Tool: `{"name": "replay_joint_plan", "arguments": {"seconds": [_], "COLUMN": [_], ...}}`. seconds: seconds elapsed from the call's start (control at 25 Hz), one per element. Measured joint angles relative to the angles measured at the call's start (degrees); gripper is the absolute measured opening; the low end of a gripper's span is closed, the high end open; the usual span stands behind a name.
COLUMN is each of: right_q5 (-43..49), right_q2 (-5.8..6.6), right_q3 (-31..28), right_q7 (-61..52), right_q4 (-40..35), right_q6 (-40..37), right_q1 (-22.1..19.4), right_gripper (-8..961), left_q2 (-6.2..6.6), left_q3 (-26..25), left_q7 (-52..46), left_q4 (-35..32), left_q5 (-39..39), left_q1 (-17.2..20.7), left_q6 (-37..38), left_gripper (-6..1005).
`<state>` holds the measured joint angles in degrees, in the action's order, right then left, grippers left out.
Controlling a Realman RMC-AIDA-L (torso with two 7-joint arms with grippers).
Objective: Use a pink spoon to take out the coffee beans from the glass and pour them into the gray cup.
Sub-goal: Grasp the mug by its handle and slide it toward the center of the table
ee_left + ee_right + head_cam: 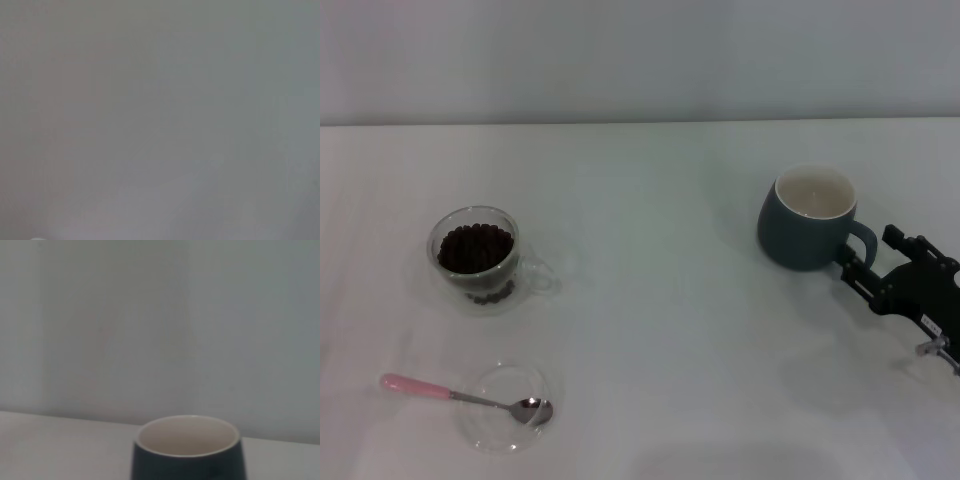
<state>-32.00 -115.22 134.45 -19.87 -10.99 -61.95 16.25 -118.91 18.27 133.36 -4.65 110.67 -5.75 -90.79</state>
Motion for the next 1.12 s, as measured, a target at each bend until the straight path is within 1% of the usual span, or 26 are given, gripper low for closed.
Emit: {"name": "replay_joint_plan", "arguments": {"seconds": [0.16,0.68,0.84,1.12], "right_q5": [0.0,0.0,0.0,0.0], "right_q2": [0.00,0.00,0.00,0.01], "right_q3": [-1.2,-1.2,-1.4,-4.9], "right_q7": [0.0,0.1,2.8,5.3], "right_q4": [0.1,0.4,0.1,-0.2], "right_q6": [0.6,1.1,2.1,4.9], "right_q1": [0.1,0.4,0.8,1.5], "right_gripper": [724,725,725,725], "left_q2": [0.00,-0.01,-0.10,-0.09], "left_q3": [-0.1,-0.3,-0.3,-0.3], "left_q7": [0.0,0.0,0.0,0.0], "left_q4": [0.4,0.5,0.5,0.6], "left_q5": [0.1,0.3,0.3,0.3], "left_q1": [-0.1,-0.5,-0.7,-0.7], "left_q6": [0.0,0.0,0.0,0.0], "left_gripper": [770,771,771,772]}}
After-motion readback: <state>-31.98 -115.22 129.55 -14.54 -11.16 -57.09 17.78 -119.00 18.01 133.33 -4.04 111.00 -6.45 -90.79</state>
